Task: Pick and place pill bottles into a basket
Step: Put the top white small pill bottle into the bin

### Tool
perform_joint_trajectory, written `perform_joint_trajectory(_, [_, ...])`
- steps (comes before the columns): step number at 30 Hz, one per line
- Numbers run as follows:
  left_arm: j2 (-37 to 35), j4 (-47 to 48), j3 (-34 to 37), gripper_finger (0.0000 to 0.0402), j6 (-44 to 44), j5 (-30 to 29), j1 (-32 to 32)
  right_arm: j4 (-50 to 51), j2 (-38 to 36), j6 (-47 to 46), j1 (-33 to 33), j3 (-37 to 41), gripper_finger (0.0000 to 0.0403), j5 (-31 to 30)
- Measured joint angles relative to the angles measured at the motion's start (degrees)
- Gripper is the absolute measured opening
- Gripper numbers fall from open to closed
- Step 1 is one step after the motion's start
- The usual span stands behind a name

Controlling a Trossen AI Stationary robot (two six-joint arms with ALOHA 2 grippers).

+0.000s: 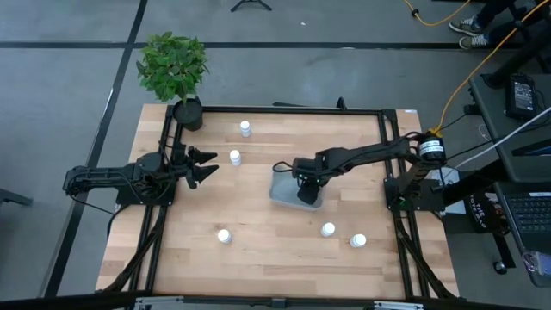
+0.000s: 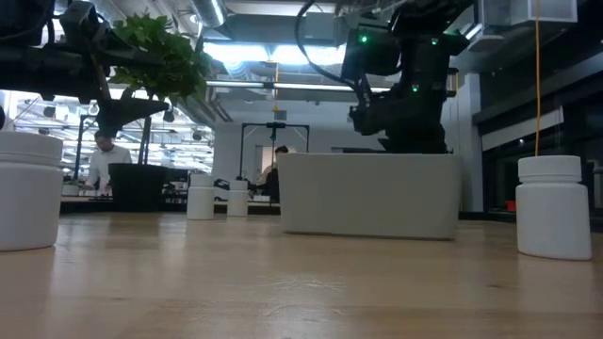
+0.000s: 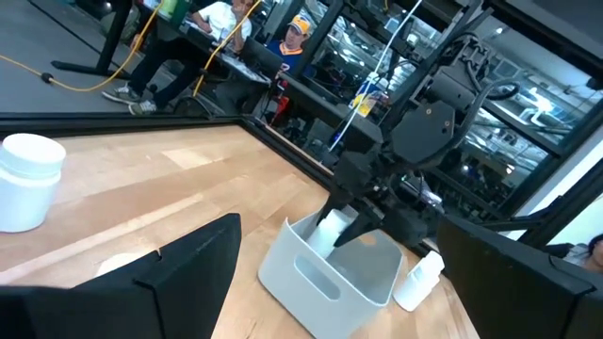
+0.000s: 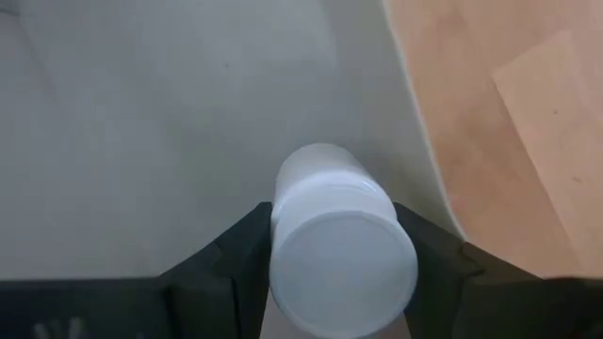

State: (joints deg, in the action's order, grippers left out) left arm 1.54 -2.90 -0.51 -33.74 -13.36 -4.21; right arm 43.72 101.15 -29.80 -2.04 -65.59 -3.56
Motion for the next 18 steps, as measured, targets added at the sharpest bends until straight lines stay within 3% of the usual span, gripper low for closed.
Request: perform_joint_trajectory(18, [0.0, -0.2, 0.0, 0.0349, 0.0, 0.2, 0.0, 1.4, 0.8, -2.7, 0.0, -0.2, 0.0177, -0.1])
